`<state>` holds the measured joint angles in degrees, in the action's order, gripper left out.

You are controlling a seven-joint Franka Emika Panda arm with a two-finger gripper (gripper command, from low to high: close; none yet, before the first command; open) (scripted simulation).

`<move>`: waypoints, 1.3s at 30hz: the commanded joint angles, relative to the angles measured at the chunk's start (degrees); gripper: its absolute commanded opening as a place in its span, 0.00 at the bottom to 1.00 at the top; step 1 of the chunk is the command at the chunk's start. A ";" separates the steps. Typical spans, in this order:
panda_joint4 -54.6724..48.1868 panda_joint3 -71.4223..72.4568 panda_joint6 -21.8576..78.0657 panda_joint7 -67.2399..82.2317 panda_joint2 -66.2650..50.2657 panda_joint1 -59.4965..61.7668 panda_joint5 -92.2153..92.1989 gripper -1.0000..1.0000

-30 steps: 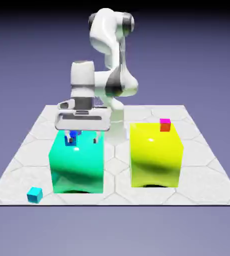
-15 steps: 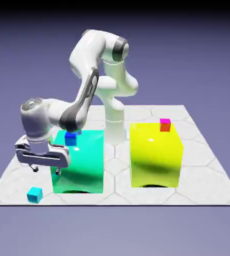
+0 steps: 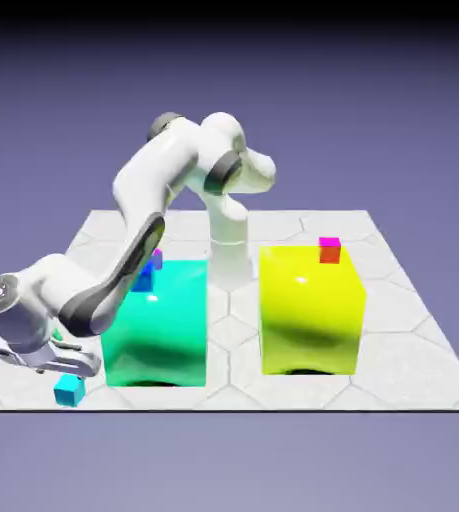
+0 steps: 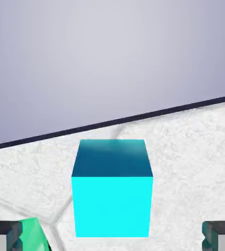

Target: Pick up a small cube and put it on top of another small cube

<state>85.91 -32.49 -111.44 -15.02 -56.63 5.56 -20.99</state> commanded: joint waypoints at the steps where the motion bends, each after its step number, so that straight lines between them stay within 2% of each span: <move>1: 0.15 0.06 -0.26 0.03 -0.12 0.01 -0.07 0.50; 2: 0.15 0.06 -0.26 0.03 -0.12 0.01 -0.07 0.00; 6: -4.13 -1.60 7.21 -0.92 3.41 -0.21 1.84 0.00; 10: -1.83 4.97 8.98 -1.07 7.26 2.91 10.70 0.00; 21: 7.66 22.73 14.89 1.14 28.21 7.03 37.73 0.00; 35: 29.03 13.54 21.35 -31.36 57.28 1.46 20.54 0.00; 37: 29.35 13.64 21.49 -31.61 57.87 1.42 20.70 0.00; 39: 33.50 13.65 17.37 -31.60 57.90 1.42 20.70 0.00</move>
<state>119.40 -18.82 -94.07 -46.61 1.27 6.24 -0.42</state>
